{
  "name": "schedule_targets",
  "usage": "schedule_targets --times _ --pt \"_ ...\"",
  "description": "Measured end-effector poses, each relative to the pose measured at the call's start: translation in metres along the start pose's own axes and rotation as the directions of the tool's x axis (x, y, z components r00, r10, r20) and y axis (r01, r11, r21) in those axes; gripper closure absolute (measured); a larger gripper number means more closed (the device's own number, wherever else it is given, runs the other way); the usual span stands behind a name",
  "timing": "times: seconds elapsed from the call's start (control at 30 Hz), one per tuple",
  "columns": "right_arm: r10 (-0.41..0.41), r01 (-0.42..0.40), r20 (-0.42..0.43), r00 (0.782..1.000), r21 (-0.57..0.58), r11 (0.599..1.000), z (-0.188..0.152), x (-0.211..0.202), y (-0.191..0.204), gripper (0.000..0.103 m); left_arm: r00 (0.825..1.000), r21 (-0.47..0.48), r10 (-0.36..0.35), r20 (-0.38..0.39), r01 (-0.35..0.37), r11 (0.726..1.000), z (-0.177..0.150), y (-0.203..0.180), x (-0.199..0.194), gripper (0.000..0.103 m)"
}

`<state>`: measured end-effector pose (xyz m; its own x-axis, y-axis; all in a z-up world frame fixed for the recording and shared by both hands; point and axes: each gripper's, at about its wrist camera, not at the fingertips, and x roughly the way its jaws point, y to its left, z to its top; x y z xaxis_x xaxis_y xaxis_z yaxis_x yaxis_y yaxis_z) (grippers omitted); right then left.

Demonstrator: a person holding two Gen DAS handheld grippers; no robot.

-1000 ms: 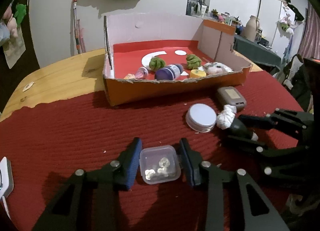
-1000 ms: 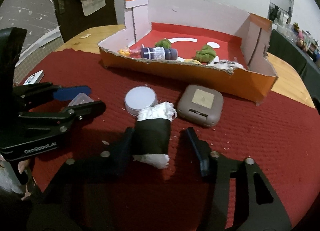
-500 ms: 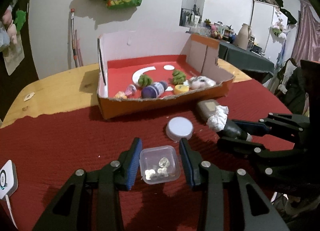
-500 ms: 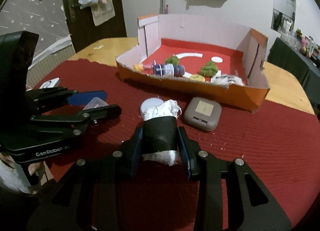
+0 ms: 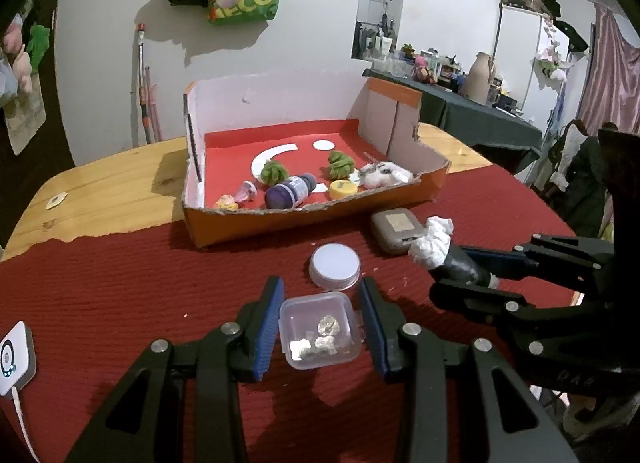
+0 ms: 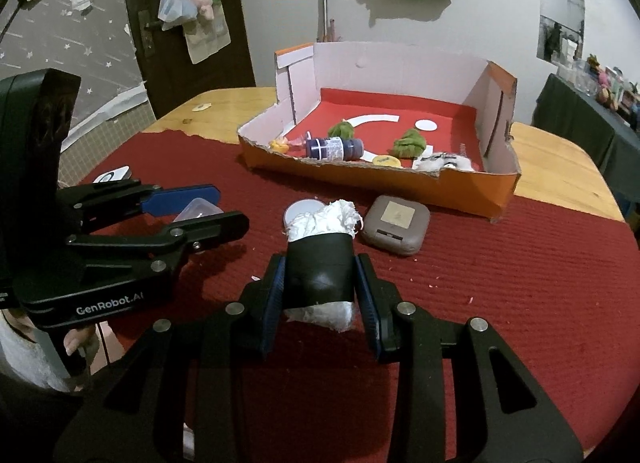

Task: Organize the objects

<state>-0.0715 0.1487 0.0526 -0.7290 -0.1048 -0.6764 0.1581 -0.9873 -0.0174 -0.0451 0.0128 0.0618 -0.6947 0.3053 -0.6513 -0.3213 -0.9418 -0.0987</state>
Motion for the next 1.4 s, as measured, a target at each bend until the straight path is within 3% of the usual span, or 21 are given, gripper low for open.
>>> schedule_targets --times 0.2,0.43,0.63,0.93,1.4 --pt "-0.040 0.041 0.042 0.998 -0.009 0.999 0.022 -0.015 -0.009 0.070 1.000 0.011 -0.029 0.007 0.029 1.000 0.027 -0.003 0.005 0.062" --pt "-0.097 0.096 0.040 0.995 0.010 0.995 0.079 -0.014 -0.035 0.070 0.997 -0.008 -0.073 -0.029 0.073 0.997 0.082 0.002 0.031 0.062" --pt "-0.152 0.152 -0.029 0.988 0.024 0.988 0.125 0.021 -0.058 0.070 0.996 -0.022 -0.050 -0.080 0.048 0.999 0.126 0.006 0.067 0.062" --pt "-0.222 0.227 -0.124 0.967 0.032 0.973 0.158 0.074 -0.088 0.070 0.988 -0.032 0.018 -0.153 -0.023 0.999 0.169 0.027 0.124 0.062" --pt "-0.240 0.254 -0.289 0.927 0.012 0.967 0.175 0.144 -0.117 0.070 0.964 -0.103 0.017 -0.264 -0.046 0.994 0.183 0.053 0.198 0.062"
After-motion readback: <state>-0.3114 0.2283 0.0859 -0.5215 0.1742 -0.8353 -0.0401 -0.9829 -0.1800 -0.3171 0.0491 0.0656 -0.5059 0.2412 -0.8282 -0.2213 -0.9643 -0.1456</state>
